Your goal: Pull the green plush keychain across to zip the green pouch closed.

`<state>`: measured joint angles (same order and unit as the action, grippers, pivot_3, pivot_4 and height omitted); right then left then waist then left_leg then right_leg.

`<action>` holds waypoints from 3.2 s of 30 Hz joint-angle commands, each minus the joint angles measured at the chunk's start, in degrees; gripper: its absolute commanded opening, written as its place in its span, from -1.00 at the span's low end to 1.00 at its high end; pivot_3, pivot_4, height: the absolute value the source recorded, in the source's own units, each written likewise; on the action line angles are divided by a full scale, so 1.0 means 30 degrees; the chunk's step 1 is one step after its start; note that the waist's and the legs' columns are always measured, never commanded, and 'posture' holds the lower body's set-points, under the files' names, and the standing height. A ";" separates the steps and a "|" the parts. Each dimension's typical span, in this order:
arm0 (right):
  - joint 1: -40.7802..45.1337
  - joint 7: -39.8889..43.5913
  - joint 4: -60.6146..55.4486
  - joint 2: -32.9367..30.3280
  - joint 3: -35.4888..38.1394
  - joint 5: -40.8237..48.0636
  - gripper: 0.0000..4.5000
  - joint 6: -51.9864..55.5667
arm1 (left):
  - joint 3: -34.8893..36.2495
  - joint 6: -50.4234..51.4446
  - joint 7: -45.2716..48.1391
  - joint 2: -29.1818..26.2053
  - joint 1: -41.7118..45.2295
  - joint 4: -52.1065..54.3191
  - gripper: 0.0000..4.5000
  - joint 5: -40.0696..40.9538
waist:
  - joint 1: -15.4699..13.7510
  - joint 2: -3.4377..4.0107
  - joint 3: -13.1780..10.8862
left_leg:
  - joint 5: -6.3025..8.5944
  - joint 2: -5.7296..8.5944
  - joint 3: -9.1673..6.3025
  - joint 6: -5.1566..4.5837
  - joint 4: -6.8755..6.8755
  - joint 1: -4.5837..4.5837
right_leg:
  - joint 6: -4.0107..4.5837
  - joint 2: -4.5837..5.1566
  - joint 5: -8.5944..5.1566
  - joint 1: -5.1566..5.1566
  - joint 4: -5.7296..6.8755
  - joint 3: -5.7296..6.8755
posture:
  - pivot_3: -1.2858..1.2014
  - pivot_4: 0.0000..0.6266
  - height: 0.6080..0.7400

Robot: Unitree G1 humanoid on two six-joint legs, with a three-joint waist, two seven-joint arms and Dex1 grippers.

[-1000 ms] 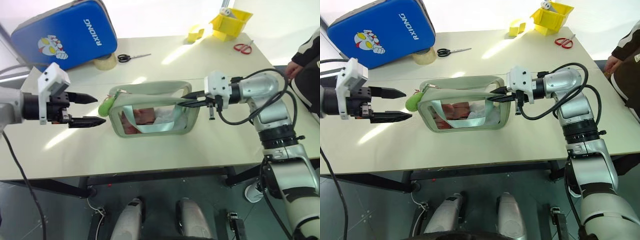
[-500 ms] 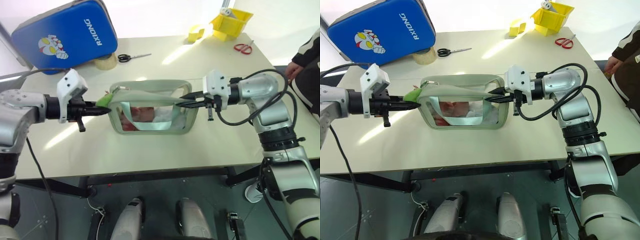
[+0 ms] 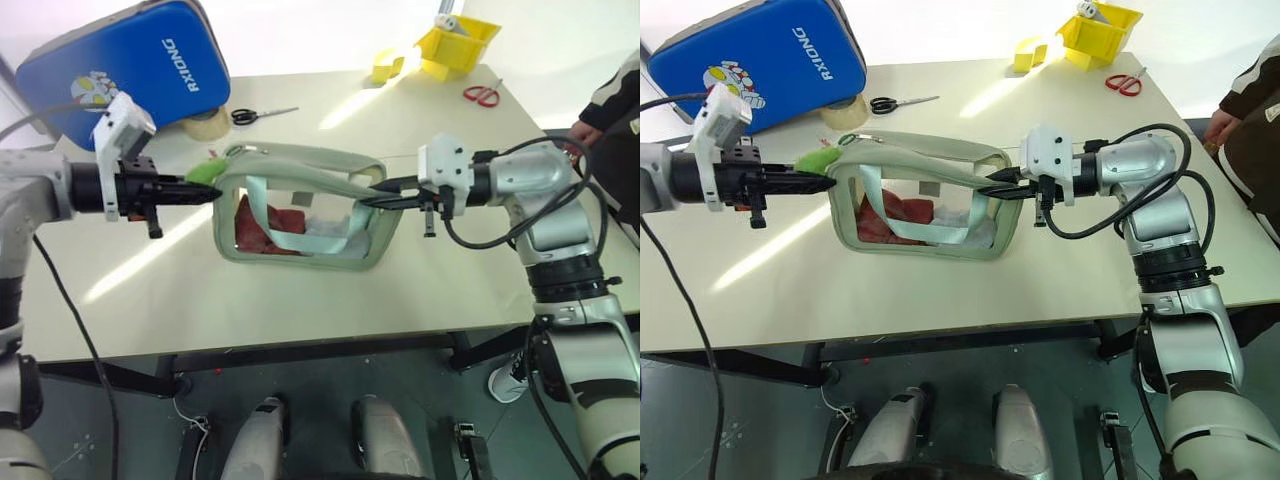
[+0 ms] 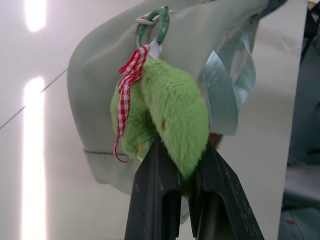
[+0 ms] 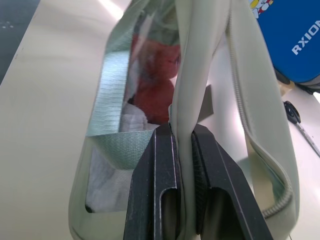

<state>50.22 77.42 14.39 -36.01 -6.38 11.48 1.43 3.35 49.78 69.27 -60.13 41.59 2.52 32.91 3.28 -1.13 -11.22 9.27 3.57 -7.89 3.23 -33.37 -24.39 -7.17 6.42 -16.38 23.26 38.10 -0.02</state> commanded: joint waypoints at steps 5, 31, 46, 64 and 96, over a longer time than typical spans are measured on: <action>0.0430 0.0086 -0.0654 -0.0032 -0.0006 0.0253 -1.00 -0.0325 | -0.0573 -0.3169 0.0412 -0.1032 -0.0518 -0.0297 -0.99 -0.2330 | -0.0090 0.0000 0.0000 | 0.0000 -0.0002 0.0000 0.0000 -0.0003 -0.0002 | 0.0001 0.0000 0.0001 -0.0003 -0.0004 -0.0001 | 0.03 -0.52 1.00; 0.0560 -0.0204 -0.0329 -0.0245 -0.0520 0.0178 -1.00 -0.0962 | -0.1078 -0.6653 0.1780 -0.1795 0.0009 -0.3150 -0.83 -0.4103 | -0.0197 0.0000 0.0000 | 0.0001 -0.0004 0.0004 -0.0002 -0.0010 -0.0003 | 0.0005 -0.0007 0.0003 -0.0001 -0.0001 -0.0001 | 0.03 -0.52 1.00; 0.0625 -0.0329 -0.0302 -0.0233 -0.0622 0.0327 -1.00 -0.0806 | -0.1043 -0.7169 0.1783 -0.1436 -0.0117 -0.3414 0.05 -0.4941 | -0.0216 0.0000 0.0000 | 0.0001 -0.0007 0.0004 -0.0002 -0.0017 -0.0005 | 0.0005 -0.0014 0.0003 -0.0003 0.0001 -0.0001 | 0.03 -0.52 1.00; 0.0765 -0.0499 -0.0232 -0.0159 -0.0641 0.0222 -1.00 -0.0831 | -0.0641 -0.5405 0.1049 0.0313 0.4073 -0.4405 -0.98 -0.4136 | -0.0235 -0.0001 0.0000 | 0.0001 -0.0008 0.0002 -0.0001 -0.0040 -0.0010 | 0.0003 -0.0025 0.0005 -0.0007 0.0007 0.0002 | 0.03 -0.52 1.00; 0.0880 -0.1487 -0.1656 0.0299 -0.0672 0.0122 -1.00 0.1490 | -0.3404 -1.0829 0.2257 0.2955 0.5141 -0.4000 0.81 -0.7402 | -0.0219 -0.0001 0.0000 | 0.0002 -0.0016 0.0001 -0.0004 -0.0102 -0.0020 | 0.0008 -0.0042 0.0009 -0.0014 0.0024 0.0000 | 0.03 -0.52 1.00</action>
<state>51.09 73.51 10.90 -34.84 -10.39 10.83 7.05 -9.18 16.65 75.11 -50.01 55.24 -9.62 9.70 2.62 -1.13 -11.22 9.28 3.52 -7.89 3.22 -33.68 -24.45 -7.15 6.29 -16.35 23.22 38.18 -0.02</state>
